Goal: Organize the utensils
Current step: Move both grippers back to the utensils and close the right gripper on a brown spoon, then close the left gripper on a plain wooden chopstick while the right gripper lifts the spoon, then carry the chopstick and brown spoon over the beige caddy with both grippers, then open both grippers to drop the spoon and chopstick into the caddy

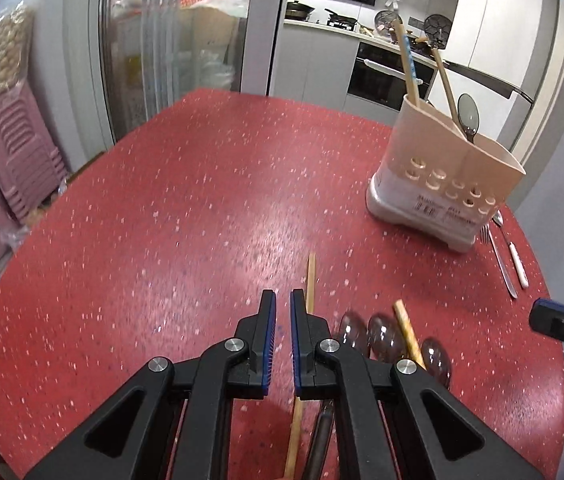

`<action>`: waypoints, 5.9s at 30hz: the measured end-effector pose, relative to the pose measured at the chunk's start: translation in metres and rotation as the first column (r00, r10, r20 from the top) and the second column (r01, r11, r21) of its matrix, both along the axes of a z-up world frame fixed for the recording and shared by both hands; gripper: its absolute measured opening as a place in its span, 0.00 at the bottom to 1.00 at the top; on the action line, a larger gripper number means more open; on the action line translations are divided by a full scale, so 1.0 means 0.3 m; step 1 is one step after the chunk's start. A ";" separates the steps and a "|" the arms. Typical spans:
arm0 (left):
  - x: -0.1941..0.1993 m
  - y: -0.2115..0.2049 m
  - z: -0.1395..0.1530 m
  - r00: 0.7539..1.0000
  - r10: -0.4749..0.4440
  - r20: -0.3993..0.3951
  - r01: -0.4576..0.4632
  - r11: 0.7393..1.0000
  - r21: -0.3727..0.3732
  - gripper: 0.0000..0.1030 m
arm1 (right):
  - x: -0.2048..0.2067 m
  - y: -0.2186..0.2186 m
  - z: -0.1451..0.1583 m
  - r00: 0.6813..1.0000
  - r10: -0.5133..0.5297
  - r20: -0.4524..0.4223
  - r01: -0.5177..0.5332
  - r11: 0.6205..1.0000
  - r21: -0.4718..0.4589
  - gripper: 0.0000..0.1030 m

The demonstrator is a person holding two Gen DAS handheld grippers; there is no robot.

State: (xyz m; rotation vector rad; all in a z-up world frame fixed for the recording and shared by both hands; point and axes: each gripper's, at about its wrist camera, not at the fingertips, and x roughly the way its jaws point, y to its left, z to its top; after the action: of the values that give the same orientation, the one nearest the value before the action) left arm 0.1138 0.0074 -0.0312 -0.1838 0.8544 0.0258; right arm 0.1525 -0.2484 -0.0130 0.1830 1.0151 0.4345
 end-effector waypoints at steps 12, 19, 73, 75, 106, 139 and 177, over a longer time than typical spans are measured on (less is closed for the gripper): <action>-0.016 0.025 -0.116 1.000 0.008 -0.027 -0.006 0.998 0.069 1.00 | -0.060 0.065 -0.097 0.994 0.019 -0.111 -0.026 0.997 -0.066 1.00; -0.011 0.025 -0.216 0.992 -0.065 -0.108 0.076 0.992 0.103 1.00 | -0.082 0.094 -0.135 0.988 -0.006 -0.152 -0.009 0.995 -0.097 1.00; 0.183 -0.100 -0.204 0.848 -0.359 -0.389 0.421 0.903 0.083 0.76 | -0.063 0.263 -0.188 0.973 0.136 -0.188 -0.187 0.939 -0.290 0.12; 0.186 -0.124 -0.193 0.829 -0.386 -0.404 0.451 0.890 0.075 0.62 | -0.059 0.227 -0.190 0.972 0.136 -0.189 -0.182 0.951 -0.250 0.12; -0.039 -0.094 0.215 0.964 -0.238 0.114 0.247 0.966 -0.072 0.30 | -0.098 -0.047 0.086 0.990 0.088 0.110 -0.089 0.996 0.006 0.12; 0.539 -0.227 0.554 0.889 -0.115 0.442 0.169 0.982 -0.084 0.30 | 0.420 -0.121 0.443 0.925 -0.116 0.362 0.084 0.991 0.103 0.12; 0.582 -0.307 0.223 0.914 -0.106 0.393 0.088 0.994 0.063 0.30 | 0.418 0.010 0.156 0.866 0.006 0.501 0.081 0.985 -0.151 0.13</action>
State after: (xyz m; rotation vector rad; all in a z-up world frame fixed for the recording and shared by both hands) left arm 0.2884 -0.0848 0.0358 -0.0988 0.4560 -0.0837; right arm 0.2779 -0.2454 0.0339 -0.0633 0.5282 0.3335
